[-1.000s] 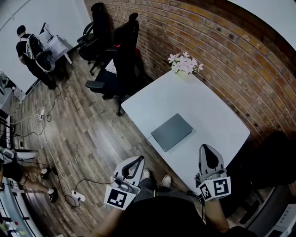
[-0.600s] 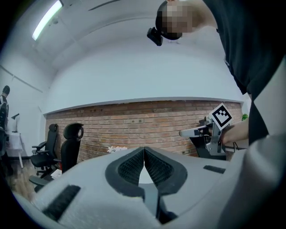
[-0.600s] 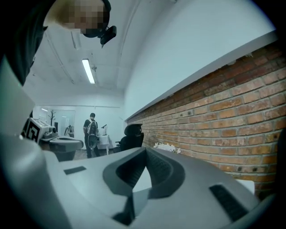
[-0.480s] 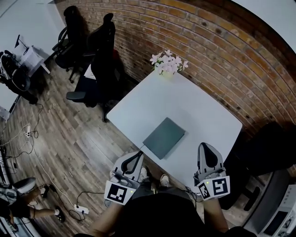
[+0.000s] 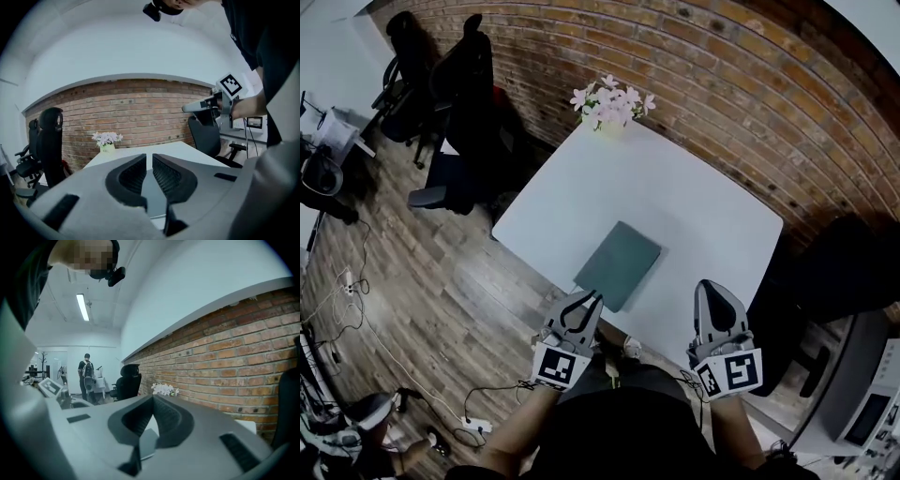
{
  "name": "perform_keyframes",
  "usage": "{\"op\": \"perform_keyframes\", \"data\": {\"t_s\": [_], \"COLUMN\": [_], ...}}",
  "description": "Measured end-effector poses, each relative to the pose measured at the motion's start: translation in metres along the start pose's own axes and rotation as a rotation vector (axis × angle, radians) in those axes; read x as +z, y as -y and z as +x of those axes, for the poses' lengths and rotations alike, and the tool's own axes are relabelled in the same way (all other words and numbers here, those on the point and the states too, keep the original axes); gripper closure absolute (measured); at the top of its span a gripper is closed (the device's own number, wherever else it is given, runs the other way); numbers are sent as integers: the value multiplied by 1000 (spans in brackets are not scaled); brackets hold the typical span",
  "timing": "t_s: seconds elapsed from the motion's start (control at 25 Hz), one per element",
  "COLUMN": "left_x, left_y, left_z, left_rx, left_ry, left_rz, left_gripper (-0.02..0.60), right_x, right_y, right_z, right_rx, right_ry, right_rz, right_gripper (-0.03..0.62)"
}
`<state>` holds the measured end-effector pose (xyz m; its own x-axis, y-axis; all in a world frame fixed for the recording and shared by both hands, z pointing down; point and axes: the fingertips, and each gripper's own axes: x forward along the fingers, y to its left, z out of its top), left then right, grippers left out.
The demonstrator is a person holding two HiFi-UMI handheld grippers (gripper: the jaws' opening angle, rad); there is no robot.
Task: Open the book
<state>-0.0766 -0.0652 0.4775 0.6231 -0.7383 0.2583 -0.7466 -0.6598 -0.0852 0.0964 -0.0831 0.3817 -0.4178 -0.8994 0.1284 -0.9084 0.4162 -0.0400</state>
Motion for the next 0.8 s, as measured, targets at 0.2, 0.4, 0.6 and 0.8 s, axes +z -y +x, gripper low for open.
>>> {"op": "perform_keyframes", "data": {"t_s": [0.2,0.4,0.6,0.8], "left_x": [-58,-90,-109,-133], "left_y": [24,38,50,60], "left_z": [30,57,79,107], "left_rx": [-50,-79,-110,-110], "left_ry": [-129,-202,-254,-342], "left_rz": [46,73,111,207], "left_gripper": [549,466,426,365], "right_x": [-17,-26,-35,-45], "right_y": [12,24,31,35], "right_z": [-13,-19,-23,-27], "right_rx": [-29,-53,-67,-69], "right_ry": [-31,-53,-71,-91], "right_rz": [27,34,42,53], "right_gripper": [583,583,583,583]}}
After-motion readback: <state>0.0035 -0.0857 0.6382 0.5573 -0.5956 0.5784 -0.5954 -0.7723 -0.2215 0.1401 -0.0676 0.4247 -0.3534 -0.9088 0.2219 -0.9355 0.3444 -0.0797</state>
